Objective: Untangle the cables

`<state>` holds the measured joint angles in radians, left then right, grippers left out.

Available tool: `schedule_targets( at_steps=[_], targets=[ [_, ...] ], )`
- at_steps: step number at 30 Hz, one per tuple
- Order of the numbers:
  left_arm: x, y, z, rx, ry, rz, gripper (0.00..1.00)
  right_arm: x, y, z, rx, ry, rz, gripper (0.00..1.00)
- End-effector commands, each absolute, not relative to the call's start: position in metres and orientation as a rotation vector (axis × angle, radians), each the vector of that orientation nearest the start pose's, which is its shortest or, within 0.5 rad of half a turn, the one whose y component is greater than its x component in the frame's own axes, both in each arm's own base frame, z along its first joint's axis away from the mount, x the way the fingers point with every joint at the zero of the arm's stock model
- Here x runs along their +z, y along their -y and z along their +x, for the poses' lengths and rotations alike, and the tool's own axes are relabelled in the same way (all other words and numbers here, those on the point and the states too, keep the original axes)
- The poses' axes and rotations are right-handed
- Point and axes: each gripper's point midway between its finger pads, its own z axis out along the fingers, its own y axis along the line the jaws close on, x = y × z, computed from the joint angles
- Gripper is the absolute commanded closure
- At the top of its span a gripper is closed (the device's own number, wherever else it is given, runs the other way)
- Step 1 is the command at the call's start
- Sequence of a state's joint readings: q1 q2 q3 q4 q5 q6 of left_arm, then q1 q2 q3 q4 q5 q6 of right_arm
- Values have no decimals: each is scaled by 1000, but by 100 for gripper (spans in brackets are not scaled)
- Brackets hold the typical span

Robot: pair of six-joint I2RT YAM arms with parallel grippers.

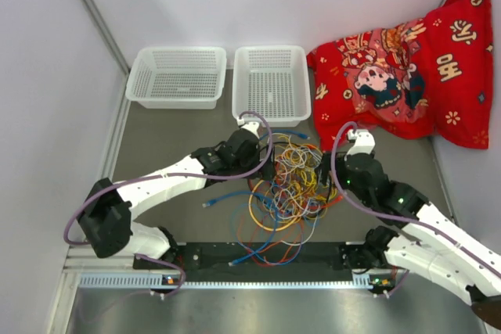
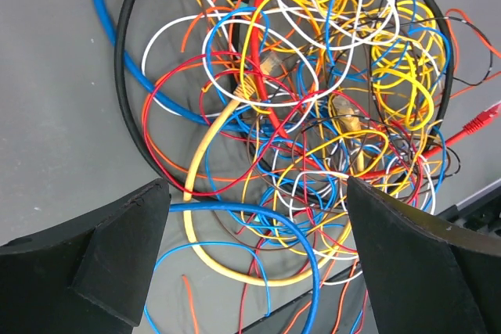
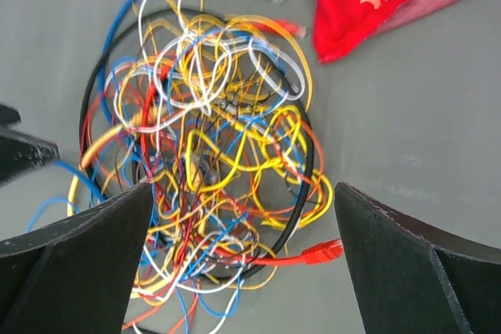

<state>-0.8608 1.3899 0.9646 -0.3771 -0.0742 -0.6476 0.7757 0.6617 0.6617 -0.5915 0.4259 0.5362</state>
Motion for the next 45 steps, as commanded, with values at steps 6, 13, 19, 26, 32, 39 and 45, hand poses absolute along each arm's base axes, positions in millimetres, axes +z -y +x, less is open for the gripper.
schedule_targets(
  at_steps=[6, 13, 19, 26, 32, 39, 45],
  targets=[
    [137, 282, 235, -636, -2370, 206, 1, 126, -165, 208, 396, -2263, -121, 10],
    [132, 268, 229, -610, -2371, 174, 1, 114, -187, 226, 405, -2283, -139, 32],
    [130, 262, 226, -598, -2372, 160, 1, 104, -203, 236, 410, -2311, -163, 45],
    [137, 254, 231, -554, -2349, 122, 1, 164, -214, 230, 390, -2156, -232, 100],
    [191, 250, 245, -625, -2138, 65, 1, 302, -208, 219, 527, -1895, -233, 100],
    [243, 276, 244, -846, -1922, 168, 1, 384, -205, 208, 625, -1790, -242, 100],
    [286, 317, 217, -1237, -1645, 281, 1, 435, -213, 191, 800, -1708, -240, 100]
  ],
)
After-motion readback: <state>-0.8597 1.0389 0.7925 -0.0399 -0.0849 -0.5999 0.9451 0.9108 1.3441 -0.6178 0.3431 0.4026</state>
